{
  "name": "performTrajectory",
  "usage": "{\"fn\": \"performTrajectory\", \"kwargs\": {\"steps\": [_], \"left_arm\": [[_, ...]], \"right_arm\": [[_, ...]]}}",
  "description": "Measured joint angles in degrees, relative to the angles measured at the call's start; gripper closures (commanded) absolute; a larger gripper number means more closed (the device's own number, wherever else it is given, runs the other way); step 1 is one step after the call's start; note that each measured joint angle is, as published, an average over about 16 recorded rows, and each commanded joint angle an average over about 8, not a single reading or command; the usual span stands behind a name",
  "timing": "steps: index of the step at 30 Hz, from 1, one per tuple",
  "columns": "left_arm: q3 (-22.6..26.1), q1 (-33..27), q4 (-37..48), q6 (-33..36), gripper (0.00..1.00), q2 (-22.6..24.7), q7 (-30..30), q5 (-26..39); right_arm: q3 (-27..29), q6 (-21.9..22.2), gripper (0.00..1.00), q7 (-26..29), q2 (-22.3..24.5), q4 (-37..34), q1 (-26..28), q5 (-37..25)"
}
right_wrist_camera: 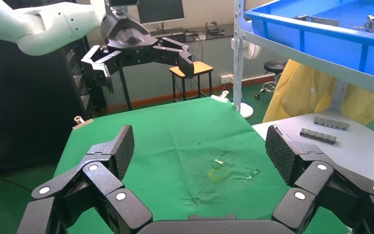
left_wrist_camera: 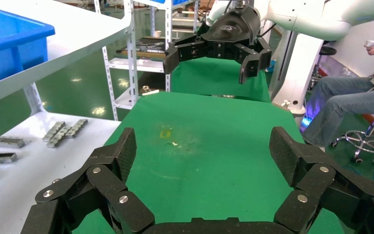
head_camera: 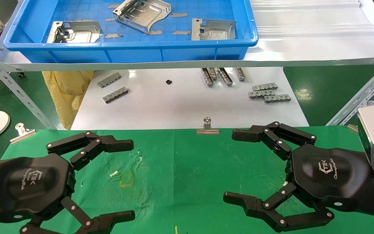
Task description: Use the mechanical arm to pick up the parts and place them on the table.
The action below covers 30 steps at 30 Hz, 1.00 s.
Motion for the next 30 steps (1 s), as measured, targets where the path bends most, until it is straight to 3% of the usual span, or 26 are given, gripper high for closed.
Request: {"fn": "performTrajectory", "kwargs": {"steps": [30], "left_arm": [[0.0, 0.0, 0.0, 0.0, 0.0, 0.0, 0.0, 0.0]], "right_arm": [[0.0, 0.0, 0.0, 0.0, 0.0, 0.0, 0.0, 0.0]]}}
